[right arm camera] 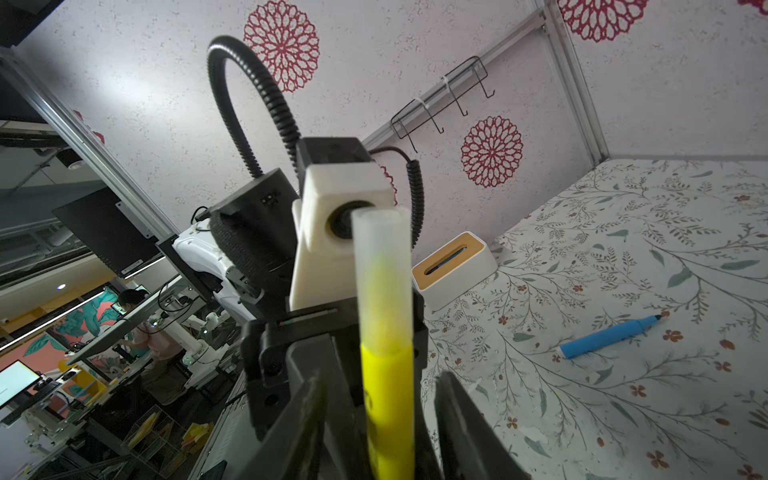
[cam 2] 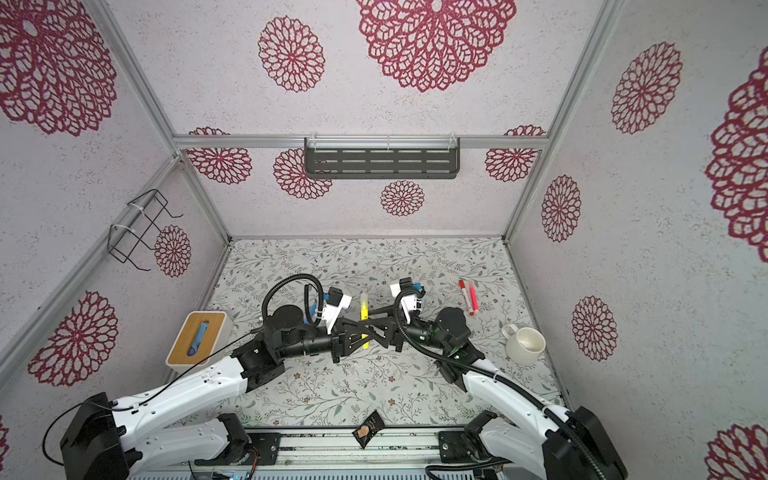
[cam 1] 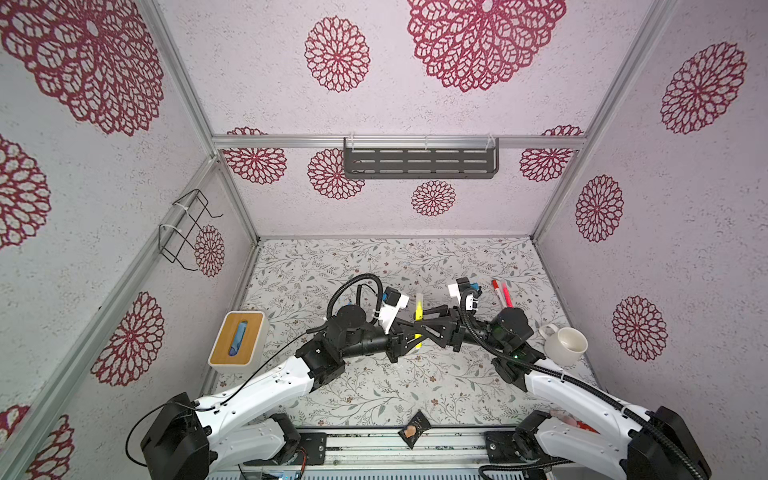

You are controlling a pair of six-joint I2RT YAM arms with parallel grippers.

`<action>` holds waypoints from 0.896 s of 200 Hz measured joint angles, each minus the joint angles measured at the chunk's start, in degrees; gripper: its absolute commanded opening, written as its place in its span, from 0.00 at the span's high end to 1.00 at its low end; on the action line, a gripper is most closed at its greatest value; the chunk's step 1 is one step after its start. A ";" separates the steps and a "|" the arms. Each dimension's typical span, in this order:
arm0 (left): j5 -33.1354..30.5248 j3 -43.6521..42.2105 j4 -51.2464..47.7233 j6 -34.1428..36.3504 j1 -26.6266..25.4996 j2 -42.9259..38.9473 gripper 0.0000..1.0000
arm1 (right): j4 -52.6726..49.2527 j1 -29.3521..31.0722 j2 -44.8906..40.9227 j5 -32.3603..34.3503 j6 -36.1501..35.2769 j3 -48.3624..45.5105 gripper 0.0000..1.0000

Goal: Insert the pens into the pen caps
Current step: 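Open the right gripper and draw it back from the capped highlighter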

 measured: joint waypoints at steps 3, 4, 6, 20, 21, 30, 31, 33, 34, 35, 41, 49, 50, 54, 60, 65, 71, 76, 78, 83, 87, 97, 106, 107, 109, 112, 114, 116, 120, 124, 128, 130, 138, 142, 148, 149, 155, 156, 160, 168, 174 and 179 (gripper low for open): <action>-0.09 0.00 -0.02 0.02 0.00 -0.07 1.00 | -0.22 0.00 -0.44 0.00 -0.04 0.00 0.50; -0.11 0.00 -0.04 0.02 0.00 -0.09 1.00 | -0.26 0.00 -0.55 0.00 -0.07 0.00 0.50; -0.17 0.00 -0.07 0.04 0.00 -0.15 1.00 | -0.50 0.00 -0.87 0.00 -0.15 0.00 0.50; -0.55 0.00 -0.22 0.22 0.00 -0.50 1.00 | -2.67 0.00 -3.02 0.42 -1.11 0.00 0.46; -0.55 0.00 -0.24 0.22 0.00 -0.52 1.00 | -2.82 0.00 -3.13 0.46 -1.16 0.02 0.46; -0.94 0.00 -0.39 0.39 0.00 -0.74 1.00 | -4.90 0.00 -4.55 1.22 -2.27 0.11 0.44; -1.01 0.00 -0.39 0.39 0.00 -0.76 1.00 | -5.22 0.00 -4.79 1.33 -2.47 0.11 0.44; -0.96 0.00 -0.39 0.39 0.00 -0.76 1.00 | -5.73 0.00 -5.14 1.51 -2.69 0.13 0.44; -1.01 0.00 -0.39 0.42 0.00 -0.76 1.00 | -5.90 0.00 -5.25 1.60 -2.80 0.15 0.43; -1.07 0.00 -0.42 0.42 0.00 -0.79 1.00 | -6.29 0.00 -5.46 1.70 -3.06 0.17 0.43; -1.36 0.00 -0.61 0.48 0.00 -0.90 1.00 | -7.85 0.00 -6.40 2.32 -3.80 0.31 0.42; -1.66 0.00 -1.03 0.63 0.00 -1.07 1.00 | -10.32 0.00 -7.65 3.34 -5.07 0.66 0.41; -1.68 0.00 -1.09 0.66 0.00 -1.09 1.00 | -10.75 0.00 -7.87 3.54 -5.25 0.72 0.40; -1.81 0.00 -1.25 0.79 0.00 -1.16 1.00 | -12.15 0.00 -8.50 4.33 -6.05 0.98 0.40; -2.08 0.00 -1.51 0.90 0.00 -1.27 1.00 | -14.12 0.00 -9.40 5.29 -7.04 1.44 0.38; -2.27 0.00 -1.66 1.03 0.00 -1.33 1.00 | -15.93 0.00 -10.16 6.29 -8.07 1.90 0.37; -2.56 0.00 -1.84 1.14 0.00 -1.40 1.00 | -18.45 0.00 -11.02 7.61 -9.33 2.69 0.35; -2.67 0.00 -2.03 1.22 0.00 -1.44 1.00 | -20.33 0.00 -11.61 8.81 -10.45 3.39 0.33; -2.69 0.00 -2.08 1.25 0.00 -1.46 1.00 | -21.18 0.00 -11.89 9.29 -10.78 3.72 0.32; -2.80 0.00 -2.36 1.29 0.00 -1.49 1.00 | -23.04 0.00 -12.39 10.54 -11.87 4.50 0.31; -2.95 0.00 -2.62 1.31 0.00 -1.51 1.00 | -24.61 0.00 -12.83 11.56 -12.66 5.27 0.30; -3.34 0.00 -3.10 1.42 -0.02 -1.51 1.00 | -28.00 -0.02 -13.75 14.16 -14.56 7.08 0.28; -3.87 0.00 -3.63 1.49 -0.07 -1.51 1.00 | -30.95 -0.02 -14.27 16.48 -15.89 8.83 0.27; -3.91 0.00 -3.65 1.49 -0.07 -1.51 1.00 | -31.19 -0.02 -14.29 16.65 -16.06 8.96 0.27; -4.07 0.00 -3.69 1.49 -0.09 -1.51 1.00 | -31.78 -0.02 -14.38 17.11 -16.46 9.40 0.27; -4.28 0.00 -3.85 1.53 -0.13 -1.51 1.00 | -32.72 -0.02 -14.43 18.01 -16.90 10.10 0.27; -4.44 0.00 -3.98 1.53 -0.17 -1.51 1.00 | -33.33 -0.02 -14.43 18.49 -17.20 10.56 0.26; -4.57 0.00 -4.09 1.53 -0.20 -1.51 1.00 | -33.81 -0.02 -14.43 18.97 -17.51 10.99 0.26; -4.87 0.00 -4.26 1.57 -0.28 -1.51 1.00 | -34.73 -0.02 -14.38 19.82 -17.88 11.72 0.26; -5.25 0.00 -4.52 1.64 -0.39 -1.51 1.00 | -35.71 -0.02 -14.29 20.76 -18.38 12.59 0.26; -5.66 0.00 -4.72 1.73 -0.55 -1.49 1.00 | -36.72 -0.02 -14.05 21.51 -18.64 13.40 0.26; -5.86 0.00 -4.85 1.77 -0.61 -1.51 1.00 | -37.18 -0.02 -13.97 21.97 -18.80 13.86 0.27; -6.54 0.00 -5.42 1.97 -0.94 -1.49 1.00 | -39.08 -0.02 -13.18 23.56 -19.41 15.61 0.26; -7.10 0.00 -5.68 2.10 -1.18 -1.49 1.00 | -40.15 -0.02 -12.55 24.30 -19.58 16.59 0.26; -7.61 0.00 -6.14 2.34 -1.46 -1.49 1.00 | -41.40 -0.02 -11.63 25.14 -19.96 17.88 0.26; -7.69 0.00 -6.16 2.36 -1.51 -1.49 1.00 | -41.68 -0.02 -11.37 25.33 -19.96 18.25 0.26; -8.41 0.00 -6.62 2.56 -1.84 -1.49 1.00 | -42.75 -0.02 -10.25 25.88 -20.11 19.63 0.26; -8.61 0.00 -6.75 2.58 -1.90 -1.49 1.00 | -42.82 -0.02 -10.14 25.94 -20.11 19.76 0.26; -9.07 0.00 -7.02 2.71 -2.14 -1.46 1.00 | -43.36 -0.02 -9.29 26.23 -20.11 20.57 0.26; -10.05 0.02 -7.61 2.97 -2.56 -1.38 1.00 | -44.19 -0.02 -7.54 26.67 -20.13 21.84 0.26; -10.86 0.13 -8.13 3.19 -2.86 -1.27 1.00 | -44.41 -0.02 -6.40 26.82 -20.06 22.36 0.26; -11.72 0.31 -8.61 3.45 -3.19 -1.11 1.00 | -44.57 -0.02 -5.46 26.84 -20.00 22.60 0.26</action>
